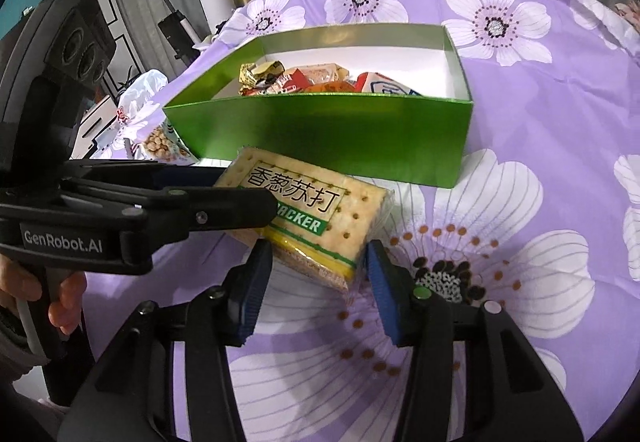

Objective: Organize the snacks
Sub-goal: 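Close the right gripper on the yellow soda-cracker pack, then lift the soda-cracker pack with the right gripper and carry it over the box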

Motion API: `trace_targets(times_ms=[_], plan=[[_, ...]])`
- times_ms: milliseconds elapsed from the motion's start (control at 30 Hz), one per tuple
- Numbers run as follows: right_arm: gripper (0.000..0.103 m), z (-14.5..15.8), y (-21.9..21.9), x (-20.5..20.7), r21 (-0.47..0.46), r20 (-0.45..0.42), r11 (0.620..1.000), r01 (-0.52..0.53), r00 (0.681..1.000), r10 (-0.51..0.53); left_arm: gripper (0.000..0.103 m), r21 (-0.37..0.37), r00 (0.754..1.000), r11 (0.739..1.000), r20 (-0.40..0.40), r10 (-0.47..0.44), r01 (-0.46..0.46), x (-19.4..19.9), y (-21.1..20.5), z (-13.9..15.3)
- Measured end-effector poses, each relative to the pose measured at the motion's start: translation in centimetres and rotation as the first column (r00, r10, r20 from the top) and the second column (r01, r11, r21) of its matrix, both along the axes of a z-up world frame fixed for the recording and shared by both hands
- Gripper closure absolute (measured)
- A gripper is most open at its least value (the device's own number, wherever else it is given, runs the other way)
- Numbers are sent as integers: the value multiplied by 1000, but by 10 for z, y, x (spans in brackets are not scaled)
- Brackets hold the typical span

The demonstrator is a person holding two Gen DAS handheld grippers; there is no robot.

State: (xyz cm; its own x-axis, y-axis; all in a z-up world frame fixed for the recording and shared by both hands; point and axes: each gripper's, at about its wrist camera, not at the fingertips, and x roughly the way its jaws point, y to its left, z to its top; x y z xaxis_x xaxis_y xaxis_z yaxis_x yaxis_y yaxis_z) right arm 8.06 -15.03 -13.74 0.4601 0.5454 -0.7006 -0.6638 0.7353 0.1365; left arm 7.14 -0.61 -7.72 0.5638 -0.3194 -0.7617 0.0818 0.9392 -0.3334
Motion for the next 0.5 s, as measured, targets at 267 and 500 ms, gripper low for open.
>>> trace_targets(times_ms=[267, 500], plan=[[54, 27, -6, -18, 15, 68, 1000, 5, 998, -6, 42, 17, 998, 1000, 65, -6, 5, -15, -6, 25], [54, 53, -5, -33, 21, 132, 1000, -5, 991, 2, 42, 33, 991, 999, 132, 2, -7, -30, -3, 50]])
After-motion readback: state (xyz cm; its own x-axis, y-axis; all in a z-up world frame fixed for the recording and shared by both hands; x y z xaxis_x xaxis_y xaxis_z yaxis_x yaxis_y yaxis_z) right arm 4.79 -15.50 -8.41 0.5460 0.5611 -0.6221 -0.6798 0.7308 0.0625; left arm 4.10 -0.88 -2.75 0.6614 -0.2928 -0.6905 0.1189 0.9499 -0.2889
